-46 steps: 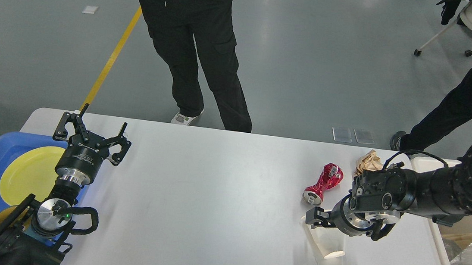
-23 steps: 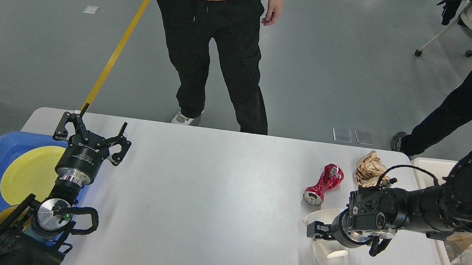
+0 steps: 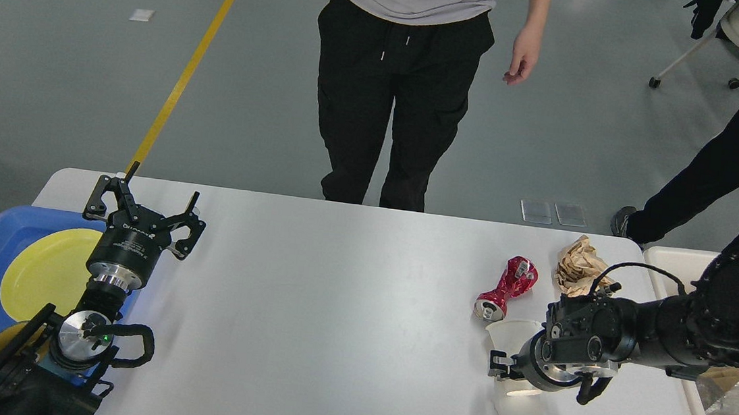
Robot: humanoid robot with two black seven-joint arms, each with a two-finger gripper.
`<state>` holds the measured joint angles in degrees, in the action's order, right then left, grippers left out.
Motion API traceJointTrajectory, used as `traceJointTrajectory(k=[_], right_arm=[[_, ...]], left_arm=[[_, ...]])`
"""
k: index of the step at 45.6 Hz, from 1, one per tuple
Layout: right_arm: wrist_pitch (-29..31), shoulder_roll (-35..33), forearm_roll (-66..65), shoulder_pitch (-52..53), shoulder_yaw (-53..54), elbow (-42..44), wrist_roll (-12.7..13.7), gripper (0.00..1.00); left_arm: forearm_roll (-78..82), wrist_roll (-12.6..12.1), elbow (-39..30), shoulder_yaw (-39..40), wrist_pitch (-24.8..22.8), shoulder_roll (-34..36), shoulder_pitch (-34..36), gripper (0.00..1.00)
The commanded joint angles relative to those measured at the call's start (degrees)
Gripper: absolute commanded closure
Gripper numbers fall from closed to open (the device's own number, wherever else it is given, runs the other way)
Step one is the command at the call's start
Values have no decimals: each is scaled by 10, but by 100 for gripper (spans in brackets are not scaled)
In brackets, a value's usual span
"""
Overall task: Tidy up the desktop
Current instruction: 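Shift the right gripper to the white paper cup and grasp it, then lift the paper cup and drop it into the white bin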
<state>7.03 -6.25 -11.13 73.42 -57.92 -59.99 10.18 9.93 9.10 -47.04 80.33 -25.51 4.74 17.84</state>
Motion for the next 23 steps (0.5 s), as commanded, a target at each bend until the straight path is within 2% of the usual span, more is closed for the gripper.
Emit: traceJointTrajectory(k=[1,11,16,23], right_arm=[[3,-4,3,1,0,-1,0,100],[11,-15,5,13,0,-22,1,100],[22,-54,6,72,-4,-88,0,100],[77,-90,51,180,-19,-161,1,100]], left_arm=[[0,0,-1,0,0,0,0,3],[0,0,-1,0,0,0,0,3],[0,0,-1,0,-1,0,0,3],[0,0,0,0,-1,0,0,3]])
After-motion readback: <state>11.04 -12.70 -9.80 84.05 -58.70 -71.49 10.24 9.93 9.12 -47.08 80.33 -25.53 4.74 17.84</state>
